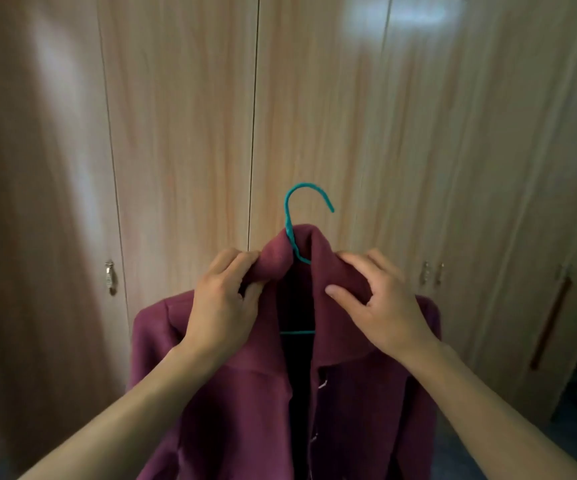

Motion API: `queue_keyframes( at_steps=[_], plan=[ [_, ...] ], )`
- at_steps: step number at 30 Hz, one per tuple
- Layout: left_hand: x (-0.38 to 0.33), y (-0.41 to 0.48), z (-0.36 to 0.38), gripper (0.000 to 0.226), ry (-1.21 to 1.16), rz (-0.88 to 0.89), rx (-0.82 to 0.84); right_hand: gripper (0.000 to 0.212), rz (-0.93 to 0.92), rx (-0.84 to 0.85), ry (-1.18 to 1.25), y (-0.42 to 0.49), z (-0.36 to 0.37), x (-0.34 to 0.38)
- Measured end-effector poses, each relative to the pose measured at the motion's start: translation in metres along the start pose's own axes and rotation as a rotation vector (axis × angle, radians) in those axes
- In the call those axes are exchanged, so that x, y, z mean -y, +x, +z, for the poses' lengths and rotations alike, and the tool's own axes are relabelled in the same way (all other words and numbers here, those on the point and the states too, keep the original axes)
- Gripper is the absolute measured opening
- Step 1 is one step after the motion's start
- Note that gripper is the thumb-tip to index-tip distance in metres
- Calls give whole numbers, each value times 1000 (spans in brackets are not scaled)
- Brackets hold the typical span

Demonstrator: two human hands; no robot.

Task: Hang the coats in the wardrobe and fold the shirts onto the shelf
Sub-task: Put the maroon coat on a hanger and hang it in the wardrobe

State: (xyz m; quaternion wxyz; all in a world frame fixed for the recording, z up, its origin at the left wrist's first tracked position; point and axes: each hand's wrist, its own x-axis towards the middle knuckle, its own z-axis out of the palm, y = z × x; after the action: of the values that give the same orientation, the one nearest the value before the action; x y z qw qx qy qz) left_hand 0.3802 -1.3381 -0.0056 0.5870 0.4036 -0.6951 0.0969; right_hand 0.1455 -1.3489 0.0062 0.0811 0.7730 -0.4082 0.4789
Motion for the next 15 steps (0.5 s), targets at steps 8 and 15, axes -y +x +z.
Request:
queue_keyframes(
  at_steps=[8,15],
  plan=[
    [76,-4,-24,35,101,-96,-39,46,-52,84,88,35,86,7],
    [132,-11,-5,36,216,-184,-48,47,-68,151,187,59,153,-28]
  ],
)
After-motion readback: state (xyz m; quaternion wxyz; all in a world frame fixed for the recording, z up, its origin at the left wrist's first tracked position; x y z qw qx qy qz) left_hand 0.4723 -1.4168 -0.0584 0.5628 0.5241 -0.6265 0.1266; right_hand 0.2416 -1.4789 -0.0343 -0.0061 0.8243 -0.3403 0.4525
